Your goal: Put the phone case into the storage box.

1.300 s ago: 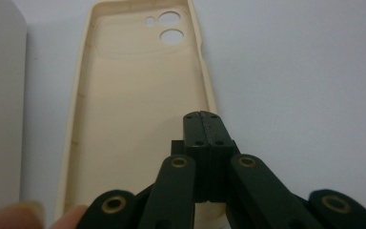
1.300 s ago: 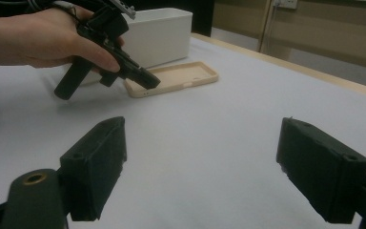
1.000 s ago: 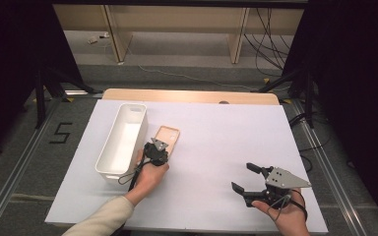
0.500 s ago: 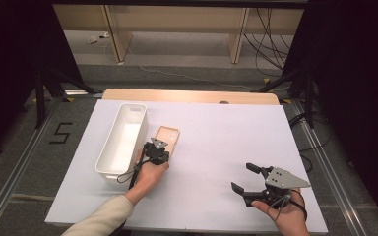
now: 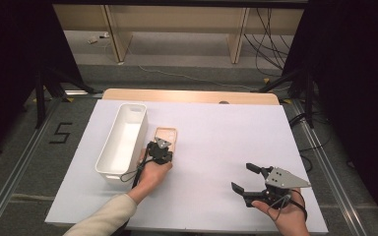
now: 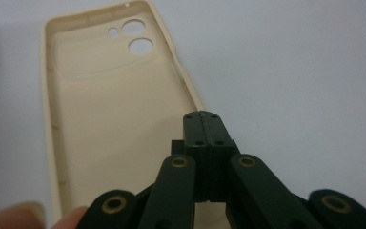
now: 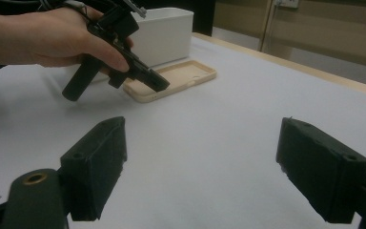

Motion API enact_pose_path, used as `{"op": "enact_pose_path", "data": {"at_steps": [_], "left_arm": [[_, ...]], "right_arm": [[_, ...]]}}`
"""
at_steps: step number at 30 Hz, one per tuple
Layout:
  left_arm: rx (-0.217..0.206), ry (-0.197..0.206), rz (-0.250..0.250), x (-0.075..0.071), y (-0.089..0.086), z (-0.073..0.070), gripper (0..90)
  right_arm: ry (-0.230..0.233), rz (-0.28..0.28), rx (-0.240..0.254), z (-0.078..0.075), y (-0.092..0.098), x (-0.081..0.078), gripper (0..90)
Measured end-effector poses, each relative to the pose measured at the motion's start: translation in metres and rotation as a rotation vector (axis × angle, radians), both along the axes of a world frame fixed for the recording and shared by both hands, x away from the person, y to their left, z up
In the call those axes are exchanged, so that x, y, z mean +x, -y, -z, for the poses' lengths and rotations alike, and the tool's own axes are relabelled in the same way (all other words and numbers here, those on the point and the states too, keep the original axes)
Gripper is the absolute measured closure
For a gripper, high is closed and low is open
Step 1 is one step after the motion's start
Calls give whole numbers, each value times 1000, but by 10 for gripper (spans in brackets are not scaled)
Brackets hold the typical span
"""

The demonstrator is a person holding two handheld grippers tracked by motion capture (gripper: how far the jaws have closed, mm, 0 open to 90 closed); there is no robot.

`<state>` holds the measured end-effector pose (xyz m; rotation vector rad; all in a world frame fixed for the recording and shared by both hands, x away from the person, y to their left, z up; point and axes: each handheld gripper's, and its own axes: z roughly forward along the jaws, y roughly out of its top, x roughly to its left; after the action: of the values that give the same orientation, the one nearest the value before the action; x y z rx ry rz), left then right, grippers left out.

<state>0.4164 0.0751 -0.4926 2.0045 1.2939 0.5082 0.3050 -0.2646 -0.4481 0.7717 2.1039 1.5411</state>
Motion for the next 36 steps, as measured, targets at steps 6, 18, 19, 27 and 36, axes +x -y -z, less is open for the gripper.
{"op": "enact_pose_path", "data": {"at_steps": [6,18,19,27,36], "left_arm": [[-1,2,3,1,1,0,899],[-4,11,7,1,3,1,898],[-4,11,7,1,3,1,898],[5,14,19,1,2,1,898],[-2,61,80,-3,2,-12,667]], "right_arm": [[-30,6,-14,-1,0,-2,188],[-12,3,-21,-1,2,-1,188],[-13,2,-22,-1,2,-1,189],[-12,-1,-21,-1,2,-1,188],[-9,4,-19,-1,2,-2,188]]}}
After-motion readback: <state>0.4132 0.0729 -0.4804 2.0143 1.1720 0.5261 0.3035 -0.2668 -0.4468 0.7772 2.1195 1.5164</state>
